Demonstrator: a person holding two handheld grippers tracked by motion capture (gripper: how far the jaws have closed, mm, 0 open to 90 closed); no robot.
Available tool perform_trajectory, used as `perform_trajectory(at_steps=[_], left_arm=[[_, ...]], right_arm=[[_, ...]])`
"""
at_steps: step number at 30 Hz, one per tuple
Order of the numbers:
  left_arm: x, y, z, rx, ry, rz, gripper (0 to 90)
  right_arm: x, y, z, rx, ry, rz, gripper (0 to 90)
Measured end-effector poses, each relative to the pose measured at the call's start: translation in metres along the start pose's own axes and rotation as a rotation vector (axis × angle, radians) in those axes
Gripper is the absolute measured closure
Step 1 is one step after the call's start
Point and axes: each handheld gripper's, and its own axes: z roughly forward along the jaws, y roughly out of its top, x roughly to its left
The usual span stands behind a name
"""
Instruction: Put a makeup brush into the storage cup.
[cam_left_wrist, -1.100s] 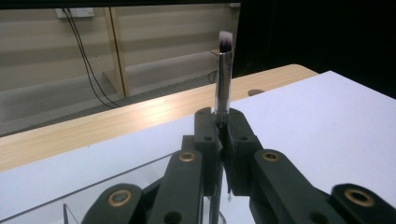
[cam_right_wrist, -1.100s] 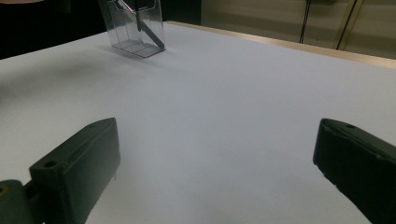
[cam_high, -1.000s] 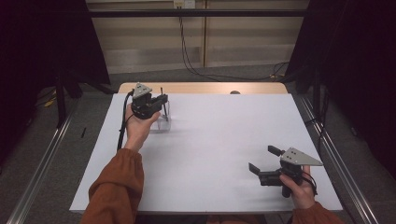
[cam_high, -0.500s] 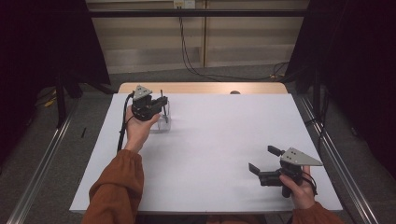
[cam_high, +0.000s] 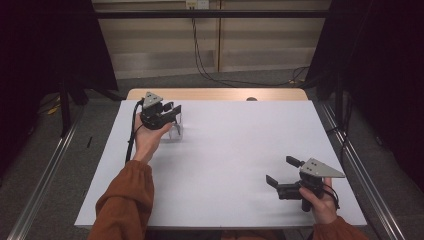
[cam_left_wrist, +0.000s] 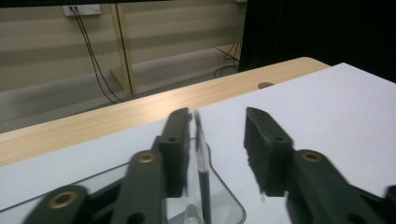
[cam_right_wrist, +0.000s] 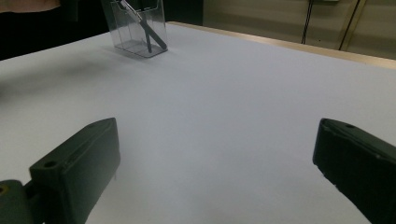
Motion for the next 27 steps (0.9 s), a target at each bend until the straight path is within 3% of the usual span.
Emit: perform_trajectory(at_steps=[9,15,21,27], left_arm=[[0.004,0.0,-0.001,-0.023,0.036,-0.009,26.8],[0.005,0.0,0.0,-0.028,0.046,-0.02,13.2],[0.008,0.001,-0.001,-0.043,0.034,-0.026,4.7],[0.013,0.0,-0.003,-0.046,0.037,-0.034,2.5]], right_arm=[[-0.001,0.0,0.0,-0.002,-0.005,0.003,0.0],[-0.002,0.0,0.0,-0.003,-0.005,0.008,0.0],[-0.005,-0.001,0.0,-0.006,-0.008,0.02,0.0],[-0.006,-0.001,-0.001,-0.011,-0.016,0.027,0.0]])
